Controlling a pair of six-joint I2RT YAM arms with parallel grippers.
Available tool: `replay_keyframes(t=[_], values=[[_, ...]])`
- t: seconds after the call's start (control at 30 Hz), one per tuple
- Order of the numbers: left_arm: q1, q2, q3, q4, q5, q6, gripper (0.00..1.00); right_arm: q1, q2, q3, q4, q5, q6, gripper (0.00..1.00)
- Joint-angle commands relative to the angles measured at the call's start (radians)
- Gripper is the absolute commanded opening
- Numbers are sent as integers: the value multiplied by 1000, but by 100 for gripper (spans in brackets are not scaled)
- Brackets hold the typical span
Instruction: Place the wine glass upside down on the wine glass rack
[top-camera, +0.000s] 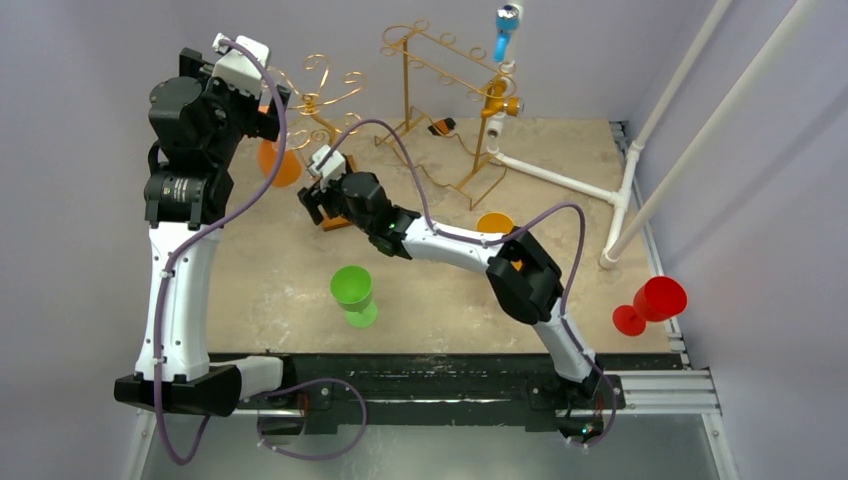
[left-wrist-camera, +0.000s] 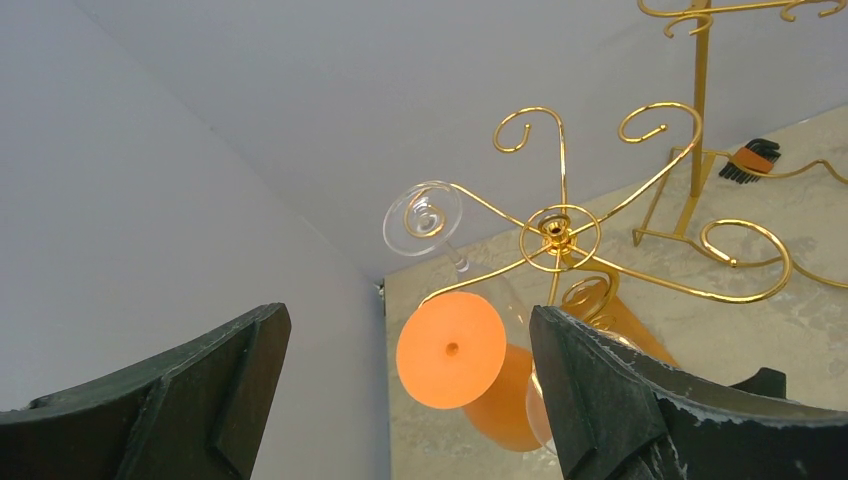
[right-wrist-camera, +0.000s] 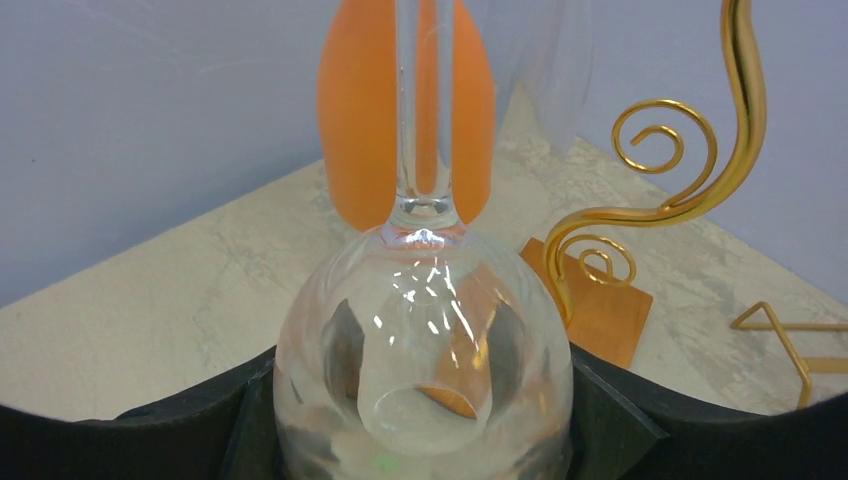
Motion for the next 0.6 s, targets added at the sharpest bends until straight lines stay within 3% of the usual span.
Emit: replay_keyframes(t=[0.0,0.13,0.57], values=[[6,-21,1,18,6,-1,98,9,-95,-86,201,-5,-64,0],[5,-21,-1,15,6,-1,98,8,-116,-164,320,5,-69,0],[5,-21,-1,14,6,-1,98,-7,-96,-174,376,60,83,0]])
